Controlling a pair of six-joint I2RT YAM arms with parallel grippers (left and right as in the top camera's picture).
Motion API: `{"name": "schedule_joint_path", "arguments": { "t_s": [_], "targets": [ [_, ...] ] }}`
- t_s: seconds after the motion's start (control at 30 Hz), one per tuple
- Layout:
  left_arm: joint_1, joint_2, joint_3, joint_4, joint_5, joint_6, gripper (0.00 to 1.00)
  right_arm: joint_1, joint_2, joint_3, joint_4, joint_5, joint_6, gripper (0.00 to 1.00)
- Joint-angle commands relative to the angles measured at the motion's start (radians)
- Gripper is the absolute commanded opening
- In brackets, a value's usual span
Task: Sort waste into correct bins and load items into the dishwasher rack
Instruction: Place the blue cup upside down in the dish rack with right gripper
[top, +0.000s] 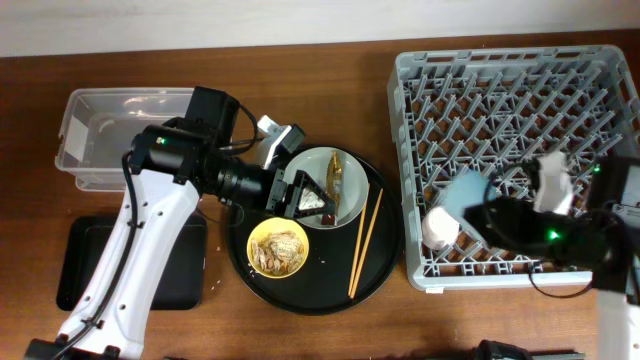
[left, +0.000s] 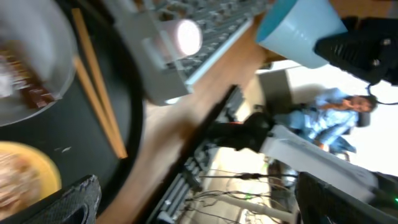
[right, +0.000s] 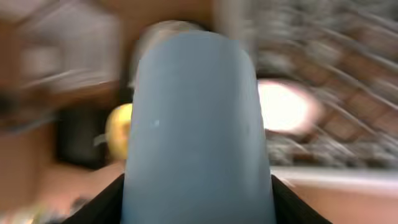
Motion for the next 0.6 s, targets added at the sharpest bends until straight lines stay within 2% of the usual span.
{"name": "schedule_joint_path", "arguments": {
  "t_s": [0.0,0.07,0.2,0.5,0.57],
  "targets": [
    [-0.025,-0.003,0.003,-0.002,-0.180,-0.059,0.99,-0.006,0.066,0.005,-0.043,0.289,0.083,0.47],
    [-0.071,-0.003,0.003,-0.002,-0.311,-0.124,0.99,0.003,0.144,0.005,-0.041,0.347,0.098,0.48],
    [-0.172,-0.003,0.003,-0.002,-0.450,-0.185,0.99,-0.002,0.273,0.005,-0.008,0.470,0.150,0.48],
    [-0.289,-0.003,0.003,0.021,-0.524,-0.193,0.99,-0.002,0.455,0.005,0.084,0.485,0.169,0.50],
    [-0.290,-0.003,0.003,0.022,-0.524,-0.193,0.99,0.000,0.490,0.005,0.081,0.463,0.168,0.64]
  ]
}}
